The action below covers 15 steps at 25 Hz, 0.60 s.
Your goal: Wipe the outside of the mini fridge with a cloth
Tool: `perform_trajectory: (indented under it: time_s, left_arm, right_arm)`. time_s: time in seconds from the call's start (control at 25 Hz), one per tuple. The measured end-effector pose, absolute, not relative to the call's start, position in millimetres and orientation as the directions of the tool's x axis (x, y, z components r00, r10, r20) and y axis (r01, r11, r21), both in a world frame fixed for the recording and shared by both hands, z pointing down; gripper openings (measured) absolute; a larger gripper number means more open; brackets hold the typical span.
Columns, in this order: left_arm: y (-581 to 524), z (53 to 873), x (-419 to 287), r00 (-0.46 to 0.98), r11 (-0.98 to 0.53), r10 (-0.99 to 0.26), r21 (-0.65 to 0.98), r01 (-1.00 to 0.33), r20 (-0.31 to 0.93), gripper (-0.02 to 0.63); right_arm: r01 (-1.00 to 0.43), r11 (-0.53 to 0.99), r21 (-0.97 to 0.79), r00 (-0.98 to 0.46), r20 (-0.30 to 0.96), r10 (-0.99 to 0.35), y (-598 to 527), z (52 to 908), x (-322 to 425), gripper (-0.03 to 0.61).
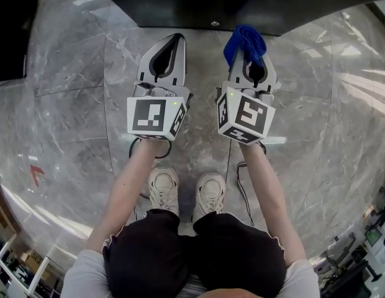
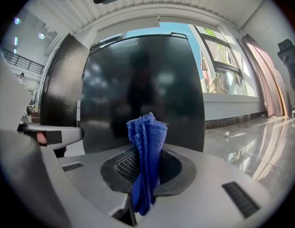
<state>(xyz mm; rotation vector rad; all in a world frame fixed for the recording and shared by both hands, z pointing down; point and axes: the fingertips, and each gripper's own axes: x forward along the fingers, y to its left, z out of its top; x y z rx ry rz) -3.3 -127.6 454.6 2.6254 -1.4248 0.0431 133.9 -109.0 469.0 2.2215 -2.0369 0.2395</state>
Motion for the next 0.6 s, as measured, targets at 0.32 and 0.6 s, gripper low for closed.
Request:
perform_trajectory:
  time_s: [0.32,0.6]
  left_arm:
    - [-136,458,-24,0.511,-0.499,-0.855,0.128,-0.857,0.086,0.003]
    - [-143,459,-15,0.520,-0.510,-0.851,0.122,-0.851,0.073,0.003]
  right_arm:
    - [-0.997,-0.070,-0.019,0.064,0.205,-0.977,-115,478,116,0.064]
    - [-1.000,-0.030,-0.009,0.028,0.171,-0.985,-120,474,109,0.064]
